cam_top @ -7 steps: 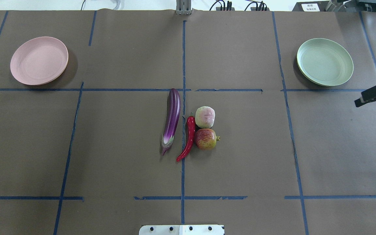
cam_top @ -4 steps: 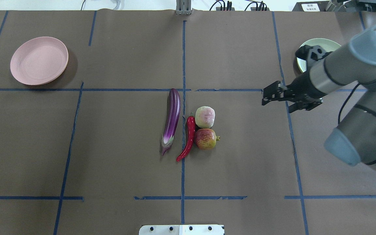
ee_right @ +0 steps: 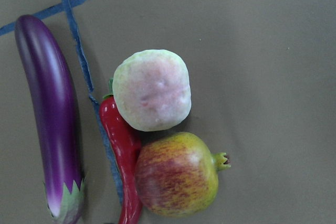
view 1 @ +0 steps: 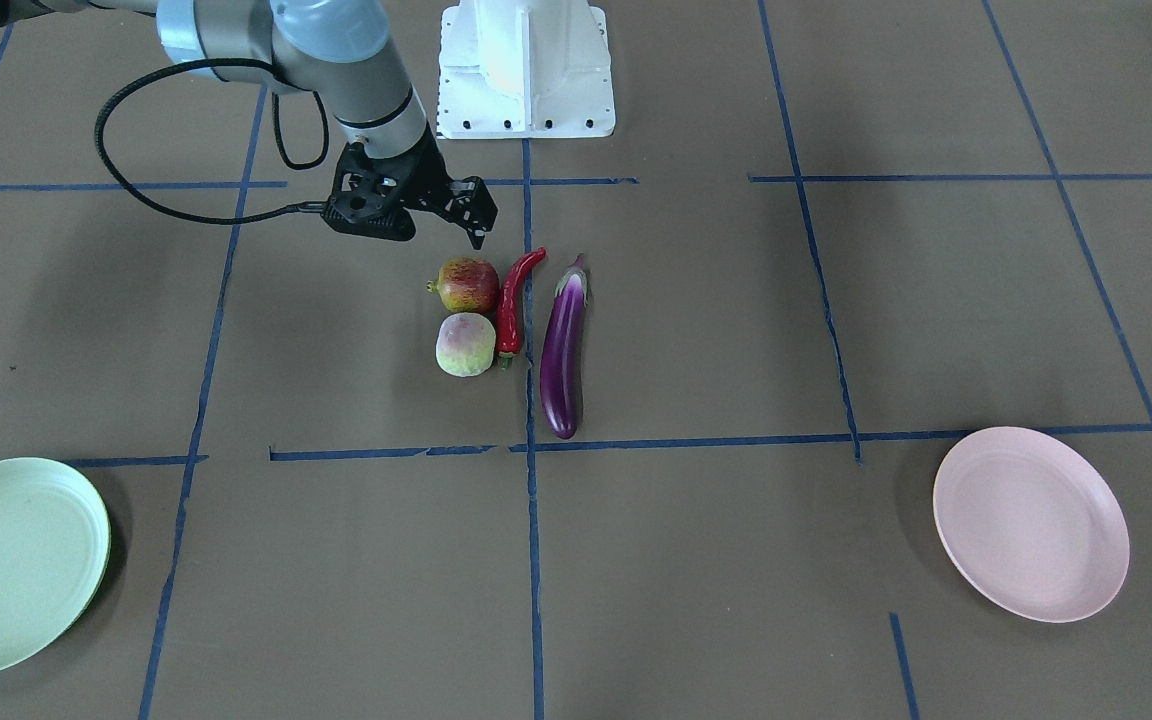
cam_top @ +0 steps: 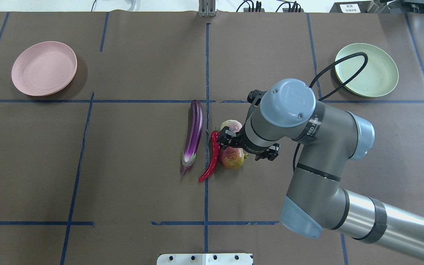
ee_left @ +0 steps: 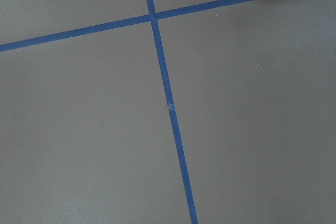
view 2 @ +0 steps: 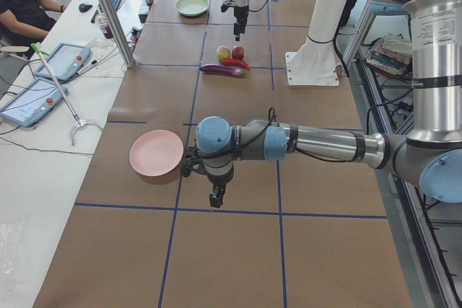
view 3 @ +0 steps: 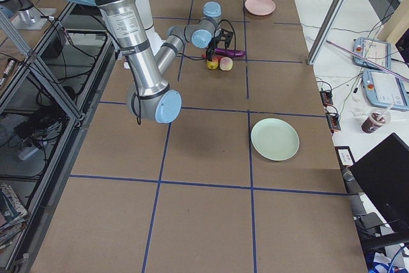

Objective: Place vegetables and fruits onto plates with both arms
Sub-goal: 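Move the right gripper to the pomegranate and close on it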

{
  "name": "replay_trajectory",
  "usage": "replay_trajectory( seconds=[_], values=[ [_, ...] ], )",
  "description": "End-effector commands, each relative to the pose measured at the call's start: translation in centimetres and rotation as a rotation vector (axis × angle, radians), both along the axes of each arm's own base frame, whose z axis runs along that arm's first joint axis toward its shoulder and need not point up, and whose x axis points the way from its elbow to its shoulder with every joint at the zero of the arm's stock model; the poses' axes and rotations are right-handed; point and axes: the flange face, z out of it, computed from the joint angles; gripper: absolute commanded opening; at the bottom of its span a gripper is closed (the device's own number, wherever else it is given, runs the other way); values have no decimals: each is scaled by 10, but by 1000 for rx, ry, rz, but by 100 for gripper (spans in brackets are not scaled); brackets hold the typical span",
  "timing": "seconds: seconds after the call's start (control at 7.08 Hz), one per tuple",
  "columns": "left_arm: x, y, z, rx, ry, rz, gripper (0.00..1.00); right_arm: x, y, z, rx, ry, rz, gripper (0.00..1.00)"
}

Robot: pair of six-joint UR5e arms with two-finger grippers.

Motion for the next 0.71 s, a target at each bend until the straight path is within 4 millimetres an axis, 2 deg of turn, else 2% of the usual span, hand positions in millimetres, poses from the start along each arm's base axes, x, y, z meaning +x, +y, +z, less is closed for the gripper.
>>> replay_trajectory(
  seconds=[0.0,0.28,0.56],
  values=[
    [0,0,2,-2,0,0,100,-37,8,4,8,75,7,100],
    [0,0,0,0,0,0,100,-58,10,18,44,132,26,100],
    [0,0,0,-1,0,-1,100,-73,5,21,73,164,33,100]
  ],
)
